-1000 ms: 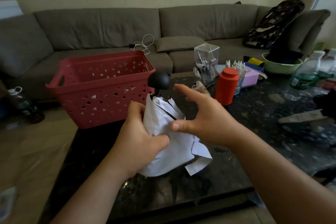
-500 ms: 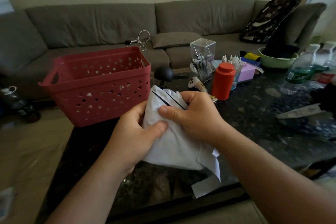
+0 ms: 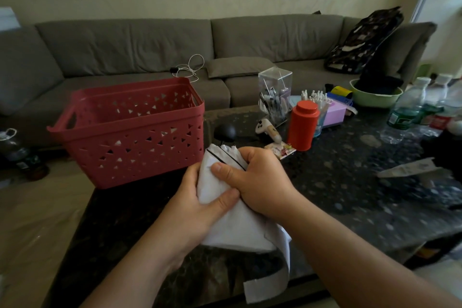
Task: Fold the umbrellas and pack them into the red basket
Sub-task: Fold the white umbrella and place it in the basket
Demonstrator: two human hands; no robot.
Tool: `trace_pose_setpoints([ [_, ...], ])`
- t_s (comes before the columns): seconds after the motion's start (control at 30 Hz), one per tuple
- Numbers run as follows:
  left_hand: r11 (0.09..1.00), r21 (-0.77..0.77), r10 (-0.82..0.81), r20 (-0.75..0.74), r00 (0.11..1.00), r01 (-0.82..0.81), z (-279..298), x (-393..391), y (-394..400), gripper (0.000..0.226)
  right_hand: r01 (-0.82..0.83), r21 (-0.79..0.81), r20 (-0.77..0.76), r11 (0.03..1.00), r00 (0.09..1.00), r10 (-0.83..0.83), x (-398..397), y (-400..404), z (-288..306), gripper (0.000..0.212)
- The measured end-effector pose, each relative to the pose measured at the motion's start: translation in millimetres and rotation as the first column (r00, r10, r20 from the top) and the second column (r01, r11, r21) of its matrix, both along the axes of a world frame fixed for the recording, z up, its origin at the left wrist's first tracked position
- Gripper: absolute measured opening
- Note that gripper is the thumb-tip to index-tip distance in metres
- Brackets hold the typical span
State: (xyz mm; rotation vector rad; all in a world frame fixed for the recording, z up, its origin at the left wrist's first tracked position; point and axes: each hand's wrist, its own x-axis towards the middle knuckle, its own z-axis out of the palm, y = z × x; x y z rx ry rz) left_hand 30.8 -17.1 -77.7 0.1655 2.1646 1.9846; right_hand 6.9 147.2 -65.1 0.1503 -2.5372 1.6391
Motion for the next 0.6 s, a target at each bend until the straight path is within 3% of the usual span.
trace_pose_setpoints([
  [0.2,0.996,0.012,0.082,0.066,0.994,-0.083,3,4,0,0.072,-0.054,0.127,0.036,0.990,0.998,0.049,-5,9,-1,0.043],
  [0.4,0.999,0.034,0.027,0.015,1.000,-0.028,4,5,0,0.072,-0.063,0.119,-0.043,0.991,0.997,0.069,-3,8,7,0.038],
  [0.6,0.968,0.209,-0.147,0.030,0.989,0.137,14,1,-18,0.069,-0.183,-0.188,-0.044,0.965,0.983,0.178,1,20,16,0.021],
])
